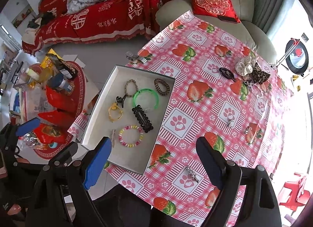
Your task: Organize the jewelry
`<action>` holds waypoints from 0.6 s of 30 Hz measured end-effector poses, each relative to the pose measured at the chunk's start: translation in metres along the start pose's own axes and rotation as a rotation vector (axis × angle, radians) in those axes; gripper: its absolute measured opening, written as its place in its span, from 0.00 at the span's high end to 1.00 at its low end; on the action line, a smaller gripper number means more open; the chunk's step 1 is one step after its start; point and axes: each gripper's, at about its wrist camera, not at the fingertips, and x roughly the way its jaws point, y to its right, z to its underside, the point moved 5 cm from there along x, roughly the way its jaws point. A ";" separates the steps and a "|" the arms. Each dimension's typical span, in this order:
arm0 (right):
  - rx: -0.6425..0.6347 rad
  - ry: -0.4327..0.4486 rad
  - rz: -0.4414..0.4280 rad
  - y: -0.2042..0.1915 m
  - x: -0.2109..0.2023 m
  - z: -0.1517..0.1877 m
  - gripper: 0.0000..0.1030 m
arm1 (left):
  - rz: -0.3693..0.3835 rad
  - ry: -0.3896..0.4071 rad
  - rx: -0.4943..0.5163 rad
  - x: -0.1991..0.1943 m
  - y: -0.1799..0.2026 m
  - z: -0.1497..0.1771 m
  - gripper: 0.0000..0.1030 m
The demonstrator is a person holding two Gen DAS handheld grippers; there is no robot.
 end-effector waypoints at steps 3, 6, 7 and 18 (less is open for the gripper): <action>0.004 0.000 0.002 0.002 0.000 -0.002 0.13 | -0.001 0.001 -0.001 0.000 0.000 -0.001 0.00; 0.003 -0.001 0.003 0.002 0.000 -0.002 0.13 | -0.003 -0.002 0.004 0.000 0.000 0.000 0.00; 0.003 -0.001 0.003 0.002 0.000 -0.002 0.13 | -0.001 -0.002 0.005 0.000 0.000 0.000 0.00; 0.000 -0.002 0.002 0.000 0.000 -0.001 0.13 | -0.001 -0.001 0.002 0.000 0.000 0.000 0.00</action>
